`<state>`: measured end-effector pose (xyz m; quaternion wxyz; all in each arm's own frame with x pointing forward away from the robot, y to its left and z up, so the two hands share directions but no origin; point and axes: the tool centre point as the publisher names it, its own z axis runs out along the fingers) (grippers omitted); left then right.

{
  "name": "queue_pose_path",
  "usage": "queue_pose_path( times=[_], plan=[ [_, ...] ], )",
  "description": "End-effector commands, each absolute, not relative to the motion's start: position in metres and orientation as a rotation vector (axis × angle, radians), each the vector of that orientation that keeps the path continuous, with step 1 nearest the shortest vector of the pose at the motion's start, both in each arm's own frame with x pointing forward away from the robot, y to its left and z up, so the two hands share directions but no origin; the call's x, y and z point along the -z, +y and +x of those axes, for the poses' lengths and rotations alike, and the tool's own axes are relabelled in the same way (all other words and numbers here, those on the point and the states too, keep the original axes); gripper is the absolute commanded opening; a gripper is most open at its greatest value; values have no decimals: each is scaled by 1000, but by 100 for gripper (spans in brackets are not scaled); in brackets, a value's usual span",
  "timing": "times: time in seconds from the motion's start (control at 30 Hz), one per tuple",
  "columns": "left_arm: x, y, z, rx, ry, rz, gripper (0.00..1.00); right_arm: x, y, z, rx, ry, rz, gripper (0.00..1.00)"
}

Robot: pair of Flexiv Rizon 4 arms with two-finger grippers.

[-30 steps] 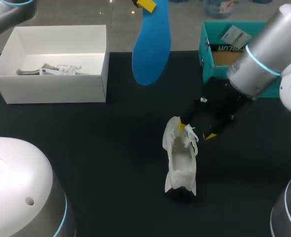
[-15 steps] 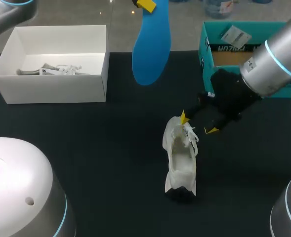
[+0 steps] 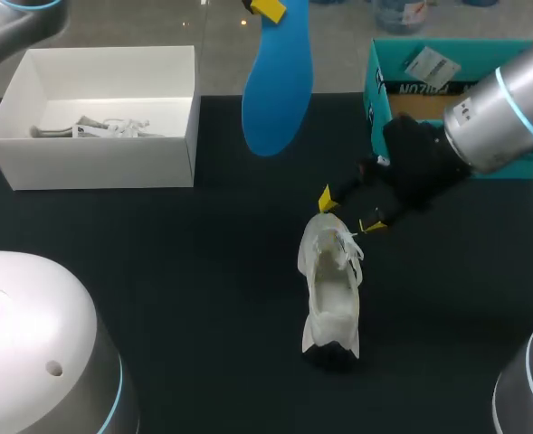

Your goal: Take the shoe out of the shoebox, open the shoe tongue, remove and reinsert the insole, then place the shoe into the shoebox

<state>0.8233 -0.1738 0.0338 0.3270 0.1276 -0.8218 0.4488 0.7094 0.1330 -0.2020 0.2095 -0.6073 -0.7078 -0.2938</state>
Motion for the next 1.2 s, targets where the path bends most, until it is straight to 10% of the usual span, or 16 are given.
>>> queue_pose_path(
  times=[0.03, 1.2],
  plan=[
    [-34, -174, 825, -1172, -2152, 330, 0, 207, 138, 710, 987, -1935, -1510, 100],
    [-34, -174, 825, -1172, -2152, 330, 0, 143, 172, 731, 1203, -1305, -1426, 100]
  ],
)
